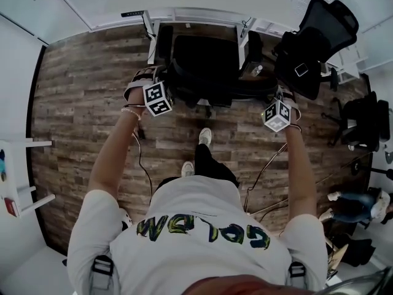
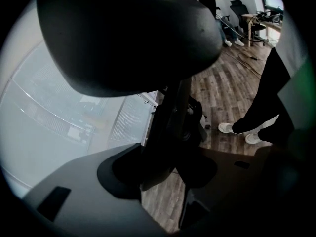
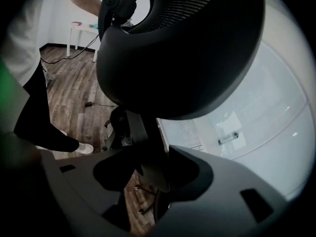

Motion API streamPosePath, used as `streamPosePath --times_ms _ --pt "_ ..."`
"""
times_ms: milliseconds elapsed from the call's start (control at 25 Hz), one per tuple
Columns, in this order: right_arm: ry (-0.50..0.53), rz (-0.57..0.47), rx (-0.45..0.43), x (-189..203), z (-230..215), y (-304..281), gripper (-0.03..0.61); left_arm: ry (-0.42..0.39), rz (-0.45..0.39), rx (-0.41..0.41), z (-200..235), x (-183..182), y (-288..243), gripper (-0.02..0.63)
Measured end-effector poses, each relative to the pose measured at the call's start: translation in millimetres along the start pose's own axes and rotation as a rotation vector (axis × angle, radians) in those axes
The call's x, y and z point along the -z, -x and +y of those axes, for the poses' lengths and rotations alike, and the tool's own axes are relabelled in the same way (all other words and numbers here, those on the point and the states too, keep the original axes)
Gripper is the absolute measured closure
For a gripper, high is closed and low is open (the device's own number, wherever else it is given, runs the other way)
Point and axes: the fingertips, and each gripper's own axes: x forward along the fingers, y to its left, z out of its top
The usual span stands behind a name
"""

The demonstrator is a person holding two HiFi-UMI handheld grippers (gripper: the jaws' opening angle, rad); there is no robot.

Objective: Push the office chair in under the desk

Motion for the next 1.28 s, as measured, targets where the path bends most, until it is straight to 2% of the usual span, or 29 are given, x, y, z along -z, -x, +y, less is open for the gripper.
streamPosePath --times_ms 360,760,1280 --pt "0.002 -0.010 -0.004 -0.6 -60.4 -52.0 0.371 0.008 0.007 0.001 53.8 -8.4 -48.5 0.402" --pt "0.005 -0.032 -0.017 -3.6 -129.1 -107.3 0.371 0.040 0.055 0.001 118.1 -16.0 -103.1 0.399" --pt "0.013 -0.040 -0.006 -11.3 -198.4 -171.0 0.370 0.063 0.070 -0.016 188.6 -17.8 -165.5 0.394"
